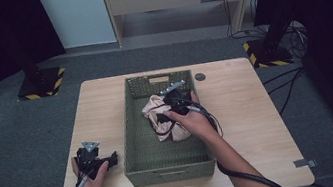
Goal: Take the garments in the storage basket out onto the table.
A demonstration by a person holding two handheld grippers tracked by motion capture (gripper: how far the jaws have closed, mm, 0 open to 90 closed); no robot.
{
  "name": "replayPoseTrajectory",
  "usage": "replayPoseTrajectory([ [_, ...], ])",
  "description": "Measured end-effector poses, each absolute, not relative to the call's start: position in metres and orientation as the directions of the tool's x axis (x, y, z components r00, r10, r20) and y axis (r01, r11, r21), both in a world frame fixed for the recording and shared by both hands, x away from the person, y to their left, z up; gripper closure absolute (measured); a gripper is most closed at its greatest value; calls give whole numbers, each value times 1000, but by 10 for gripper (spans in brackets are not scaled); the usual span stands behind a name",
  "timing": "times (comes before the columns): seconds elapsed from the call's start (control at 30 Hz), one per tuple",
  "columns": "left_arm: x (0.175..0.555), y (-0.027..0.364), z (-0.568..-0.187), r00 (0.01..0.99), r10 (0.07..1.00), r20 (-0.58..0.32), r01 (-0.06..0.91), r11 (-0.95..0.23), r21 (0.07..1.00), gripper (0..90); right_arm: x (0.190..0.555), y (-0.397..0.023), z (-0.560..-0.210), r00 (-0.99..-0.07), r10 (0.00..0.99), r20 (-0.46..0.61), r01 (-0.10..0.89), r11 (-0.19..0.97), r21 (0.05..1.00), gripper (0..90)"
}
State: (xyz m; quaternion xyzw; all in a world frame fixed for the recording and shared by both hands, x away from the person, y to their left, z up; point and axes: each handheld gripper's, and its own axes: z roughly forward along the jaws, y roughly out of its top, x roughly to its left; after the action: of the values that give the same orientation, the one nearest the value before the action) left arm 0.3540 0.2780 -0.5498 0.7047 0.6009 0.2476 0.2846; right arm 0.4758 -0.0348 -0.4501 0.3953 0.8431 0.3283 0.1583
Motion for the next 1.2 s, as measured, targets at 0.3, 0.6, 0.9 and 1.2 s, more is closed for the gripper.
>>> replayPoseTrajectory([
  [0.3, 354, 278, -550, 155, 988, 7, 706, -116, 699, 0, 482, -22, -465, -638, 770, 12, 583, 473, 661, 35],
  [0.6, 354, 278, -550, 155, 988, 7, 706, -116, 698, 0, 491, -17, -479, -626, 780, -9, 601, 490, 631, 35],
  [0.9, 354, 278, -550, 155, 988, 7, 706, -116, 698, 0, 500, -15, -490, -613, 790, -4, 624, 488, 610, 37],
  [1.2, 354, 278, -550, 155, 988, 7, 706, -116, 698, 0, 506, -12, -498, -607, 795, 5, 641, 485, 595, 37],
])
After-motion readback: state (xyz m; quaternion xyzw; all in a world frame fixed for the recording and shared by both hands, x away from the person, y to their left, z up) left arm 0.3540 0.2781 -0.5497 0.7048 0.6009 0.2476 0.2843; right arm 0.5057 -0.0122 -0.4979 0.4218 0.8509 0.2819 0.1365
